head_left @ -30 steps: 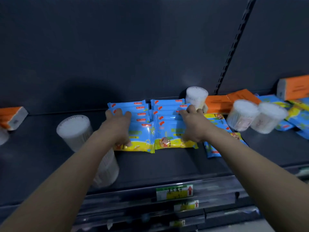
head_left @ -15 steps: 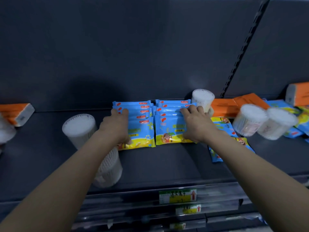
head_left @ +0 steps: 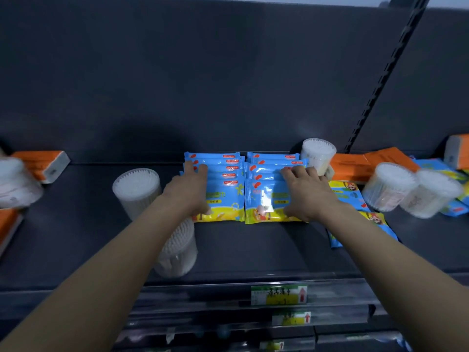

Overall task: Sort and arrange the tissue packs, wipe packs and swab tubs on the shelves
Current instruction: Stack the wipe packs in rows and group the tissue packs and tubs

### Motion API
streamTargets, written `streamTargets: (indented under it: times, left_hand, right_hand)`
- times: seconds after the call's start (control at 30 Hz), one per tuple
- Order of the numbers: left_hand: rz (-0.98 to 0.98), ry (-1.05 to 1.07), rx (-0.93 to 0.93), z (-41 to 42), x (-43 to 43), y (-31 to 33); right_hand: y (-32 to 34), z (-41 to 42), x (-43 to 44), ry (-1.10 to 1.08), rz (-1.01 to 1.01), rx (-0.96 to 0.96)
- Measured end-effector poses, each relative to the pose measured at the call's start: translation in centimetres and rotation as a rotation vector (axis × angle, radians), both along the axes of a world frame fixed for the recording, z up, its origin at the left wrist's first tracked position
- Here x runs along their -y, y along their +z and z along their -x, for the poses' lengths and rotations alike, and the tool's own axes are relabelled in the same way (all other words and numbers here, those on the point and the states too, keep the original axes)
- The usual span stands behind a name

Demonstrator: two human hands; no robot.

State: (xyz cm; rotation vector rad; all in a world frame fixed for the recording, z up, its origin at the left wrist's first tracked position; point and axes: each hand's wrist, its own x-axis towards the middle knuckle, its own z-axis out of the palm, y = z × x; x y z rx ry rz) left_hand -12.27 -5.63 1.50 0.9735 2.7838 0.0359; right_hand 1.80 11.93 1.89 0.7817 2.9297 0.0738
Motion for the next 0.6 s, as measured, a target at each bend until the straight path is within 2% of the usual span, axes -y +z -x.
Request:
streamTargets:
  times: [0.17, 0.4, 0.6]
  left_hand:
    - [-0.104, 0.007, -0.030, -0.1, 0.4, 0.9]
    - [-0.552, -0.041, -0.137, -0.1, 3.1, 3.3]
    - [-0.769, -0.033, -0.183, 0.7, 8.2, 4.5]
  right_hand:
    - [0.9, 0.2, 1.0, 0.037, 0.023, -0.084]
    - [2.9, 2.6, 4.0, 0.153, 0.075, -0.299]
    - [4.6, 6.0, 8.5, 0.305, 0.108, -0.427]
